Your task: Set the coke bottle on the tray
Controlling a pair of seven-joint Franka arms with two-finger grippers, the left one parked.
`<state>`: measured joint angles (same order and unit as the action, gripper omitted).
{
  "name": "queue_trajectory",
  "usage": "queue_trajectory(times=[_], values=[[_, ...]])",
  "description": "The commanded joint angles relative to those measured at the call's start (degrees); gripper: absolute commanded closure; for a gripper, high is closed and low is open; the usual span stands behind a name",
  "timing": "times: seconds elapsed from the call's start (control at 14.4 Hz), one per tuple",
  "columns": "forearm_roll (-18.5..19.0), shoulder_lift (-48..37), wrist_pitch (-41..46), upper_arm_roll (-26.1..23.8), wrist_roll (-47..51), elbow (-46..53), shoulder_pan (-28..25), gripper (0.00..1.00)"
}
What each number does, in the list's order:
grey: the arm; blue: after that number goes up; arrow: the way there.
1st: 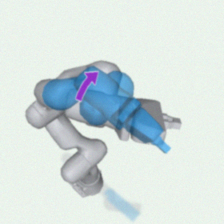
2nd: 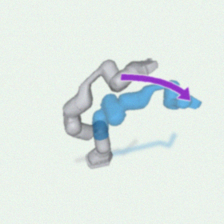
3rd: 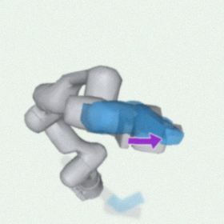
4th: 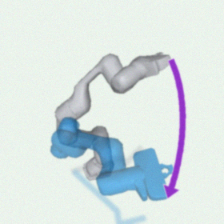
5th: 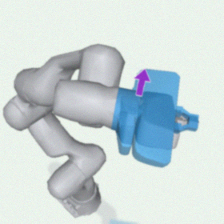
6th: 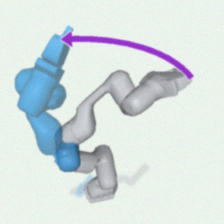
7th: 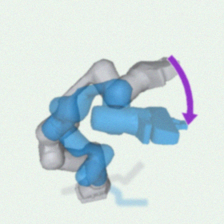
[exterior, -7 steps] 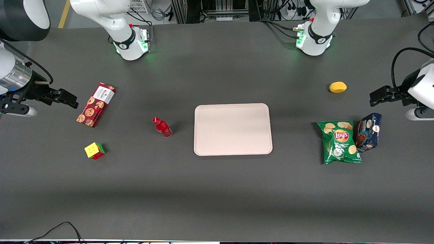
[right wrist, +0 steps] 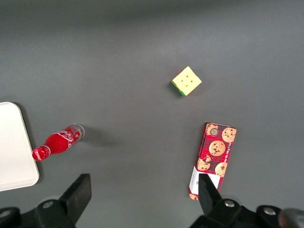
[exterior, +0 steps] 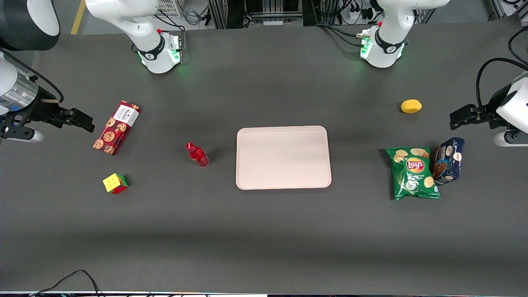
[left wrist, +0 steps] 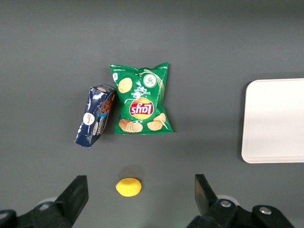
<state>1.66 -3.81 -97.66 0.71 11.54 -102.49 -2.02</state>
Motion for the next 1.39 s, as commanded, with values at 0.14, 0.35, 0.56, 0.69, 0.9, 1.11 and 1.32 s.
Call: queue_trajectory(times=[0.14, 0.35, 0.56, 0.69, 0.9, 1.11, 1.32], values=[[-0.17, 1.0, 8.1, -1.15, -1.61, 2.29, -6.22, 0.0], [-4.1, 1.61, 8.37, -1.06, -1.7, 1.33, -10.71, 0.0], [-6.06, 2.49, 6.09, -1.15, 0.23, 1.06, -15.89, 0.0], [-6.06, 2.49, 5.38, -3.94, 1.81, 1.06, -16.96, 0.0], [-5.79, 3.71, 2.32, -6.25, 1.73, -0.6, -16.96, 0.0], [-5.7, 6.78, -4.71, -6.78, 1.03, -3.42, -16.96, 0.0], [-5.7, 11.79, -10.59, -6.78, 1.03, -4.99, -16.96, 0.0]])
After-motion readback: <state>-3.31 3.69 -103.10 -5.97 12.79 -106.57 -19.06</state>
